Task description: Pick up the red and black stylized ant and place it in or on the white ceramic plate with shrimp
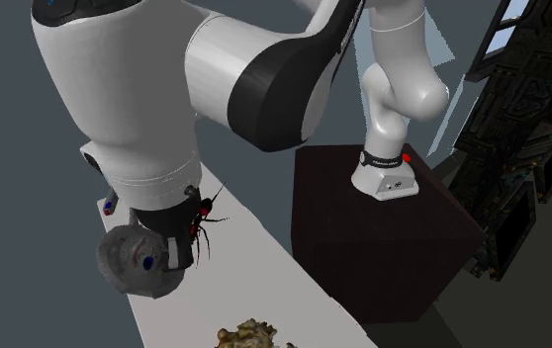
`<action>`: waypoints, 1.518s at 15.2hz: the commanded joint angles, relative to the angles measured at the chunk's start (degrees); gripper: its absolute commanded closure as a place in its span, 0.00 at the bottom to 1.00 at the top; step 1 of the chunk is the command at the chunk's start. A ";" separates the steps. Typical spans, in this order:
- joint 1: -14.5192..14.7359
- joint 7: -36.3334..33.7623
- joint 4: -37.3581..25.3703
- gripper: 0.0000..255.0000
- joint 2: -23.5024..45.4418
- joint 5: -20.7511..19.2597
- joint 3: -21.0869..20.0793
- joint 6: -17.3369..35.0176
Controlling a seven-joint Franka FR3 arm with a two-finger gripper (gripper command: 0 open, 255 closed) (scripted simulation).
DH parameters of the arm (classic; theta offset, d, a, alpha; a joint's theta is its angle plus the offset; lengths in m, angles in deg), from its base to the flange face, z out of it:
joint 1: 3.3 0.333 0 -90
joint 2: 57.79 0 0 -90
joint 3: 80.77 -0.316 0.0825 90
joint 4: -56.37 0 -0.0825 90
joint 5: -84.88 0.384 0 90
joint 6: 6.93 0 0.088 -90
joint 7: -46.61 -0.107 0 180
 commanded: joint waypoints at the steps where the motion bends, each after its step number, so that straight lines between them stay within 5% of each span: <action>1: -0.15 0.40 -0.37 1.00 -0.83 0.47 -0.21 -1.09; 4: -0.12 0.90 -1.66 1.00 -1.34 0.87 -0.38 -2.77; 17: 15.34 -13.20 -15.66 1.00 8.87 -2.82 -2.44 -10.40; 23: 14.99 -14.23 -12.43 1.00 9.80 -3.49 -2.08 -6.52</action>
